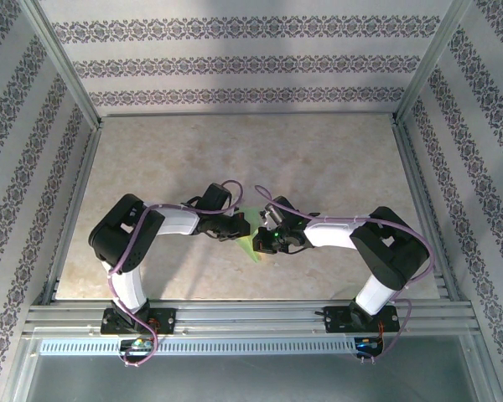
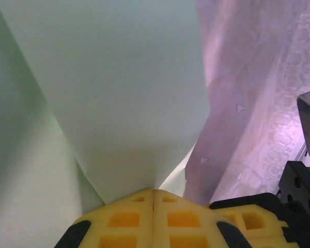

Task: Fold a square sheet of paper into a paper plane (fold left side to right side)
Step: Fourth fold the wing at the center of the table.

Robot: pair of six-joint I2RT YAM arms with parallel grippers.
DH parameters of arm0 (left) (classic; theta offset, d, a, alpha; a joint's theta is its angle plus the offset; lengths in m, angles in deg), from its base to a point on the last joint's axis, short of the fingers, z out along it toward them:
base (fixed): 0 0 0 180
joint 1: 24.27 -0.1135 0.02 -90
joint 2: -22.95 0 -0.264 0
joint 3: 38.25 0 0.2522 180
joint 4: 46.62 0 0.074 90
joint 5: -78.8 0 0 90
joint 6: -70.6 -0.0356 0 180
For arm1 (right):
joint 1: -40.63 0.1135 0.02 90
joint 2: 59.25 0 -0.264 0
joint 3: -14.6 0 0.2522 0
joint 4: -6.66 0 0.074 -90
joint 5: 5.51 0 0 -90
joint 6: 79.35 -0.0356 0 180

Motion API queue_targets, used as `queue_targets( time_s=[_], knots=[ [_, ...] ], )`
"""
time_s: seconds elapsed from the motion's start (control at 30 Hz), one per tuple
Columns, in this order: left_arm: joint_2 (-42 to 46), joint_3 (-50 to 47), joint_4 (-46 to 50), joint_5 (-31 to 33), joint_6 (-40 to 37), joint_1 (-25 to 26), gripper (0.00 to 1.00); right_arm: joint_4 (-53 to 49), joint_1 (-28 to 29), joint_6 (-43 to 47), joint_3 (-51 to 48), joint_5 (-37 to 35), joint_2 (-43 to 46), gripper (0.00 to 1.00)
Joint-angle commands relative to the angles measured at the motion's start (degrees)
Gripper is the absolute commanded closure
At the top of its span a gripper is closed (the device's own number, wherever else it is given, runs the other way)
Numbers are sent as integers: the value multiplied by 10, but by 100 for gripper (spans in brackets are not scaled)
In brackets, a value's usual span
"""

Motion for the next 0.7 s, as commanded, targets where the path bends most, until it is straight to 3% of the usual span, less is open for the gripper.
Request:
queue_targets(
  time_s=[0.0, 0.67],
  knots=[
    [-14, 18, 28, 33, -23, 4, 100, -84, 11, 20, -9, -52, -35, 100],
    [-55, 89, 89, 52, -82, -62, 100, -100, 15, 27, -10, -56, -47, 100]
  ],
)
